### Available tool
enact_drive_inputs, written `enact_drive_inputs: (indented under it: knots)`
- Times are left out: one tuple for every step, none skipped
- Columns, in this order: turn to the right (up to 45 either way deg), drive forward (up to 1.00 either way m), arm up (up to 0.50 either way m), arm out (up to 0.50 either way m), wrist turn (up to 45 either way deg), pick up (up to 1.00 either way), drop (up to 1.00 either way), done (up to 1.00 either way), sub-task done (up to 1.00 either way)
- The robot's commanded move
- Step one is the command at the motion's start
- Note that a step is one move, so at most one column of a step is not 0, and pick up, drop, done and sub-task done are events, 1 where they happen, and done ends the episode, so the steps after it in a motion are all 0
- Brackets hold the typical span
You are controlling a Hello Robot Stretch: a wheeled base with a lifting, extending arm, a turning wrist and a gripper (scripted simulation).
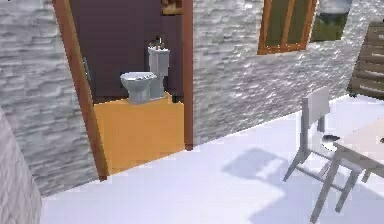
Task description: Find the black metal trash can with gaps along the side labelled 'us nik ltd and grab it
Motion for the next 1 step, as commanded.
enact_drive_inputs:
  knots:
    - [45.0, 0.00, 0.00, 0.00, 0.0, 0.00, 0.00, 0.00, 0.00]
